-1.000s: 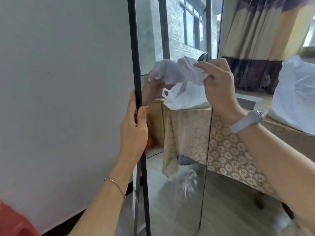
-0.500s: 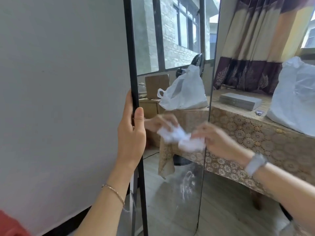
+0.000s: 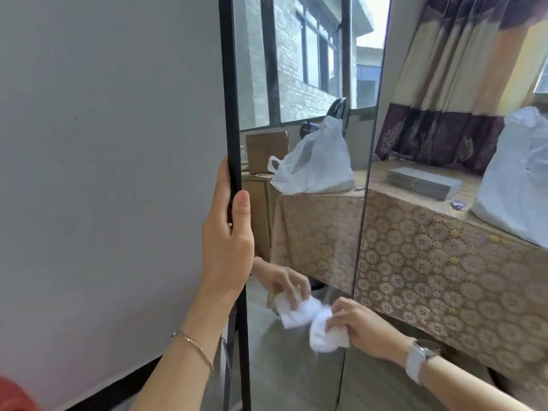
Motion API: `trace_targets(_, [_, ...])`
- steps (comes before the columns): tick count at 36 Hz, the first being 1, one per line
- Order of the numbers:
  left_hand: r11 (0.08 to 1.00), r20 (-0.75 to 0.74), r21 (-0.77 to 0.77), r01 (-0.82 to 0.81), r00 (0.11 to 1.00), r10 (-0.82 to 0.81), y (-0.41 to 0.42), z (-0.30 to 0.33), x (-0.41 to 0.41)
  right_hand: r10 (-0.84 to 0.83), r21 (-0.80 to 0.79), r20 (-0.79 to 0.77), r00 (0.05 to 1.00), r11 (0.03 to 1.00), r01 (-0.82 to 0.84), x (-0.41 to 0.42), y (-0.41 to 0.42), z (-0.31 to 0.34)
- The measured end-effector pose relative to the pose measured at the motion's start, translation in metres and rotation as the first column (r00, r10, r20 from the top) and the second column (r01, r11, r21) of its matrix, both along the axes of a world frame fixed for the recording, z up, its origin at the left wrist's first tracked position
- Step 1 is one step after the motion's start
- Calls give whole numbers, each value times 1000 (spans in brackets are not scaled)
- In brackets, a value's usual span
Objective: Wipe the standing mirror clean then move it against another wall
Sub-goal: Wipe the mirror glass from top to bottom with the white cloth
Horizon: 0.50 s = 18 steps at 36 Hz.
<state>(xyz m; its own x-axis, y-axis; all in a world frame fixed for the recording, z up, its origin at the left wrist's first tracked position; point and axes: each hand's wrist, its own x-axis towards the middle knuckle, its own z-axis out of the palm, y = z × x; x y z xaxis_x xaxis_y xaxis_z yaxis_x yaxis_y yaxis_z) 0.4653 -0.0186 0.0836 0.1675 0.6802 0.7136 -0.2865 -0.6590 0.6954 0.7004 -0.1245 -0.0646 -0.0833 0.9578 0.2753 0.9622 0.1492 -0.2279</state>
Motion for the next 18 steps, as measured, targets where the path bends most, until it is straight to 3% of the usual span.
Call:
trace_targets(2, [1000,6,7,-10,1000,10,0,1,0,-165,-80,100,981,982,173,15,-4,2])
trace_targets(4, [1000,12,1,-14,1000,14,-2,2,0,-231,1,28,972,973,231,21,1,35])
trace_targets(7, [1000,8,4,-17,1000,17,-3,2,3,-215,264,-315,924,916,303,24,10,107])
trace_targets(11, [999,-3,11,-31,999,31,-4,3,6,-296,632,-346,891,628,454,23,27,195])
trace_targets(14, [999,-15,10,-41,999,41,-5,3,7,-260,739,-435,862,444,507,20,40,218])
trace_targets(16, [999,-11,7,-41,999,41,-4,3,6,-288,718,-376,881,510,473,18,46,203])
trace_targets(18, [999,1,3,-48,999,48,-4,2,6,-345,589,-315,884,659,467,14,45,163])
